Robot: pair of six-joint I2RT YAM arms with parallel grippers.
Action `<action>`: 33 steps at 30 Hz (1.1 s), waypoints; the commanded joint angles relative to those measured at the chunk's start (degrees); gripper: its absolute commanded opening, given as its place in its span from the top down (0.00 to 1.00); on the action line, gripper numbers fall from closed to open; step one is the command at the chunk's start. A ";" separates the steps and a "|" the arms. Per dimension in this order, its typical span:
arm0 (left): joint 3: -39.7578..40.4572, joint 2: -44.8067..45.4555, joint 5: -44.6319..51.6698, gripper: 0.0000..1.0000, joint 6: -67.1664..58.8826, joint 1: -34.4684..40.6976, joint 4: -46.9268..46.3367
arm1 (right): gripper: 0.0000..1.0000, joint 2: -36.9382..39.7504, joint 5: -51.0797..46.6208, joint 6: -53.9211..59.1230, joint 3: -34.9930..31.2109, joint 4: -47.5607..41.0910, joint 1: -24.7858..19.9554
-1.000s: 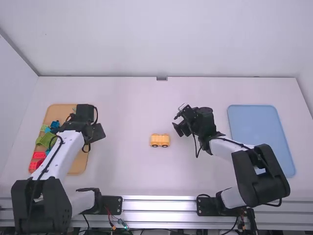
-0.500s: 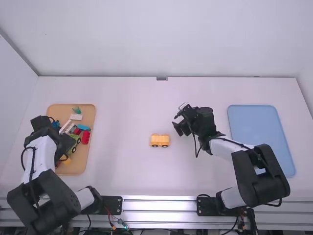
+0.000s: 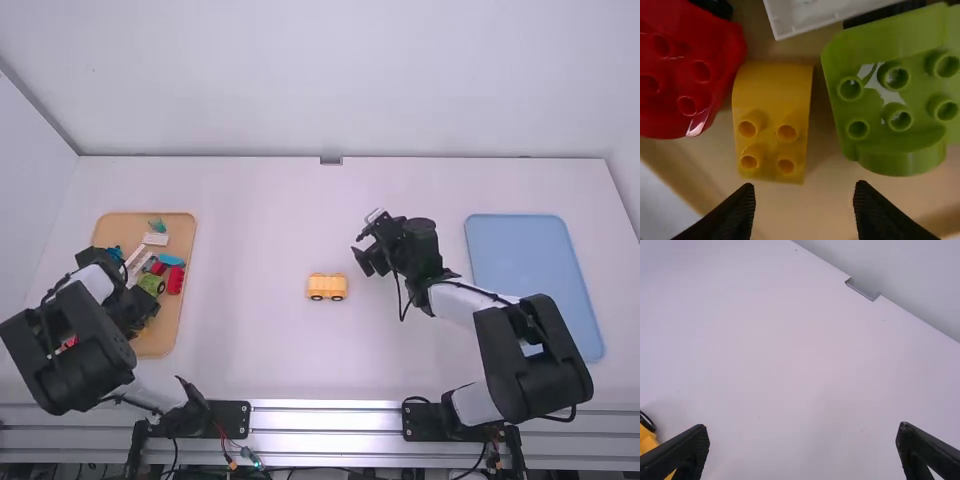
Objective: Assemble lego blocks to make yellow taxi
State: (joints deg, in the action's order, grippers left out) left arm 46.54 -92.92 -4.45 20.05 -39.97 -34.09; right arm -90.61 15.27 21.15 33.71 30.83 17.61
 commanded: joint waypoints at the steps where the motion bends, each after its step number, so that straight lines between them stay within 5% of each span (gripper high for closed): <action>1: 0.83 -0.20 0.37 0.43 -1.29 -0.35 0.15 | 0.02 1.14 -0.11 -0.37 0.07 0.39 0.02; 3: 0.85 -0.20 0.35 0.34 -1.90 -0.61 0.26 | 0.01 1.14 -0.09 -0.35 0.07 0.48 0.02; 6: 0.81 -0.17 -2.43 0.31 -0.50 -0.59 0.22 | 0.02 1.14 -0.13 -0.35 0.07 0.48 0.02; 29: -4.48 -0.20 -7.93 0.43 1.55 -0.66 9.20 | 0.03 1.14 -0.13 -0.35 0.07 0.48 0.02; 33: -4.72 -0.20 -6.34 0.53 1.55 -0.63 10.25 | 0.02 1.14 -0.31 -0.35 0.13 0.48 0.02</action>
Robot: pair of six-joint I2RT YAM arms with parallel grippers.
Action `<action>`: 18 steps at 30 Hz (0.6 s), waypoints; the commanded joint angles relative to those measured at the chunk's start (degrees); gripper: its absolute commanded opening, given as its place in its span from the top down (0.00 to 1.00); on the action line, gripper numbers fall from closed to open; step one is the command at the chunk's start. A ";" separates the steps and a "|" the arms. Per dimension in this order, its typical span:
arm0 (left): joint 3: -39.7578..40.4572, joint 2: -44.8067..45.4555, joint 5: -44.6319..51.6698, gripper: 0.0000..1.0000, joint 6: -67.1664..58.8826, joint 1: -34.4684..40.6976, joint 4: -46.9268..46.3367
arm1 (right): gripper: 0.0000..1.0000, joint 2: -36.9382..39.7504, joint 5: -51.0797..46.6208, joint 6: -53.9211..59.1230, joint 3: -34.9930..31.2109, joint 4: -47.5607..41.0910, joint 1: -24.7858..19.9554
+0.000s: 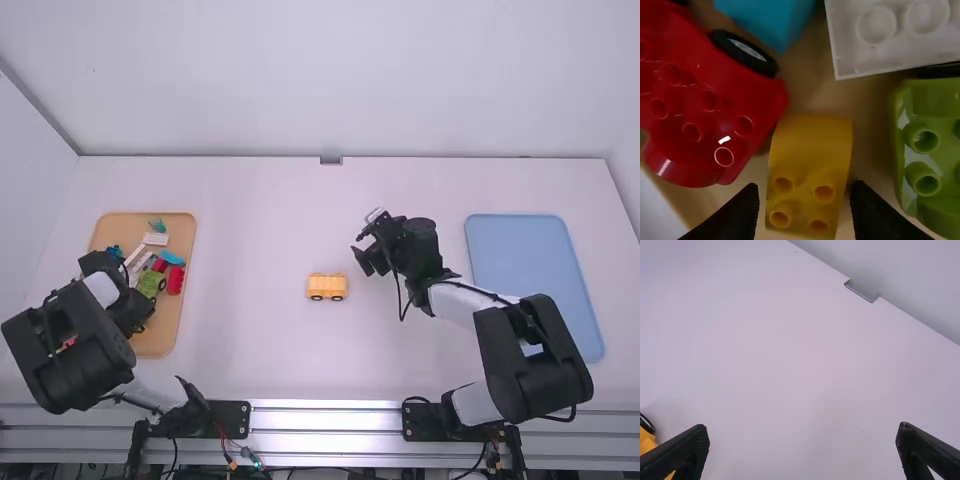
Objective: Assemble lego blocks to make yellow taxi
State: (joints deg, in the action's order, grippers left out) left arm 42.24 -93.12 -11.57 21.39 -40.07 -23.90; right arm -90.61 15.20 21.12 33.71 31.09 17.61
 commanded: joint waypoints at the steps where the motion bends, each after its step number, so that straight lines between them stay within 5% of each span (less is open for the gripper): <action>1: -0.42 0.00 1.53 0.56 -0.04 -0.46 0.26 | 0.02 1.14 -0.24 -0.35 0.13 0.22 0.00; 5: -0.48 0.00 1.60 0.65 0.07 -0.48 0.70 | 0.02 1.14 -0.24 -0.33 0.11 0.22 0.02; 10: -2.95 0.00 1.66 0.51 0.20 -0.44 4.72 | 0.02 1.14 -0.24 -0.35 0.11 0.20 0.02; 18: -4.04 0.02 1.70 0.68 0.20 -0.46 6.91 | 0.01 1.14 -0.07 -0.35 0.11 0.20 0.02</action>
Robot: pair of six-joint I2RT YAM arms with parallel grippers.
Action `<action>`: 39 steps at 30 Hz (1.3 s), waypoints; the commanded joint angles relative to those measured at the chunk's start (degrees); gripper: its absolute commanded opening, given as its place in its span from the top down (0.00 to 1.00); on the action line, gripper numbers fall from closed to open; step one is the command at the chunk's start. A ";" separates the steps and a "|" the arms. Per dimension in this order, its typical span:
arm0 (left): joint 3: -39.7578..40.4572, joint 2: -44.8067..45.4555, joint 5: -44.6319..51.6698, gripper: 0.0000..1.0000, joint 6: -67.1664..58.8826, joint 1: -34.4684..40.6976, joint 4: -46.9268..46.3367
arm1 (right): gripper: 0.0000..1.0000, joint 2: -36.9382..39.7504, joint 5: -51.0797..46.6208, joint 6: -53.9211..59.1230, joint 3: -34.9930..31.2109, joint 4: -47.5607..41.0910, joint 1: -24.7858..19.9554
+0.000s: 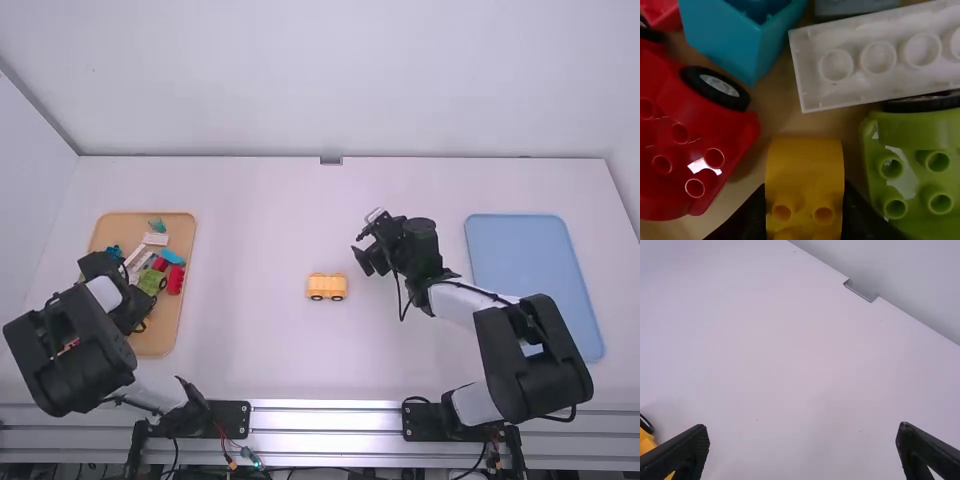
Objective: Assemble lego blocks to make yellow taxi
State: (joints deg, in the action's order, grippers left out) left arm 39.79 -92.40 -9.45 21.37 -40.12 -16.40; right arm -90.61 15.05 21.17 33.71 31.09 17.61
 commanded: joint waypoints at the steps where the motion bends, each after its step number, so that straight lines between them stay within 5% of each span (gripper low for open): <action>1: -1.05 -0.70 -0.44 0.71 0.22 -0.37 -1.25 | 0.02 1.14 0.11 -0.42 0.11 0.22 0.02; 4: 0.50 -0.59 0.20 0.76 0.24 -0.39 -3.08 | 0.01 1.14 0.11 -0.42 0.11 0.22 0.02; 8: 3.45 1.31 3.45 0.98 0.24 -0.39 -7.21 | 0.02 1.14 0.11 -0.42 0.11 0.20 0.02; 20: 4.61 15.08 19.78 0.98 -7.15 4.72 -11.69 | 0.02 1.14 0.09 -0.39 0.11 0.20 0.02; 30: 8.68 14.14 23.80 0.98 -30.69 31.08 -11.80 | 0.02 1.14 2.95 -0.39 0.11 0.15 -0.04; 39: 20.59 -2.16 19.17 0.98 -58.21 50.93 -16.85 | 0.02 1.73 9.31 -0.39 0.07 -1.14 -0.02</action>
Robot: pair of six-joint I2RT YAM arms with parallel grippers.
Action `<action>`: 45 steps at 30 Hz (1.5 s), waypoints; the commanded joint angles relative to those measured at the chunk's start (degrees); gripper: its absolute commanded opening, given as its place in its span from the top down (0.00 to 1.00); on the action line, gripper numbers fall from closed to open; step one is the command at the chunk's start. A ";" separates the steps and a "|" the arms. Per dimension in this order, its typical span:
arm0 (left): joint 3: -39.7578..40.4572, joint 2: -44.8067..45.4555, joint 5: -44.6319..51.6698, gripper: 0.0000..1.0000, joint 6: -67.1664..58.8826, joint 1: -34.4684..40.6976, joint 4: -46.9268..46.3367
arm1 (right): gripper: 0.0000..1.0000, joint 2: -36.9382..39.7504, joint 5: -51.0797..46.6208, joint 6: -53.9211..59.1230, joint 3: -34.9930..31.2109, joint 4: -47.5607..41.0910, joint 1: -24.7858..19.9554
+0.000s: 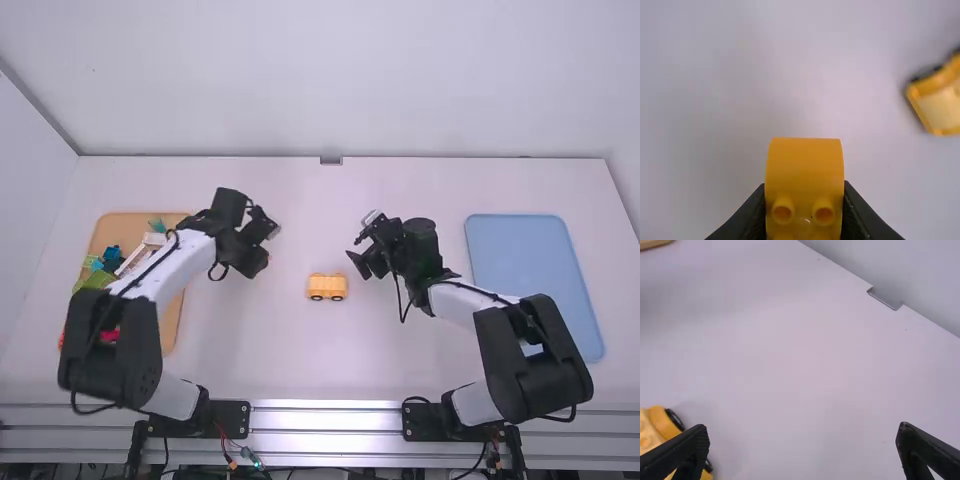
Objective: Assemble lego blocks to make yellow taxi
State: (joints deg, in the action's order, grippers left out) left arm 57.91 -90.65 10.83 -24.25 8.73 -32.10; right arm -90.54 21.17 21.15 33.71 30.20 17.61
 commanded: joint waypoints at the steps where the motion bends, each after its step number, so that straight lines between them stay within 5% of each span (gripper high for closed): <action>1: 4.04 -6.32 -0.96 0.99 -16.48 3.32 -2.40 | 0.02 2.29 3.52 -0.37 0.07 -0.98 -0.02; 5: 9.18 -14.27 -1.62 0.99 -34.67 6.73 -7.93 | 0.02 6.16 2.54 -0.31 0.04 -5.16 -0.44; 15: 8.13 -15.23 1.97 0.99 -40.72 7.13 -6.40 | 0.02 15.67 3.30 -0.33 0.00 -13.88 -6.14; 30: 0.98 -15.10 3.15 0.98 -45.51 6.78 2.64 | 0.02 16.35 3.02 0.09 0.00 -13.53 -5.73; 35: 0.94 -15.08 3.45 0.67 -51.52 6.93 -0.55 | 0.02 16.35 3.06 0.04 0.00 -13.99 -5.99; 36: 0.94 -15.10 3.74 0.52 -51.49 7.13 -0.59 | 0.02 16.35 3.06 0.02 0.00 -14.01 -5.99; 37: 0.96 -15.08 4.04 0.12 -51.41 7.10 -0.15 | 0.01 16.35 3.04 0.07 0.00 -14.01 -6.01; 38: 1.01 -15.04 4.63 0.01 -51.58 6.86 0.04 | 0.02 16.35 3.02 0.04 0.00 -13.94 -6.01; 45: 1.01 -14.10 14.19 0.01 -53.42 4.55 2.01 | 0.02 16.35 3.04 0.04 0.00 -14.53 -5.99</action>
State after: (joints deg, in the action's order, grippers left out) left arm 59.72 -106.48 18.26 -75.55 15.35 -29.93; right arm -75.09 23.88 21.32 33.71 15.88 11.84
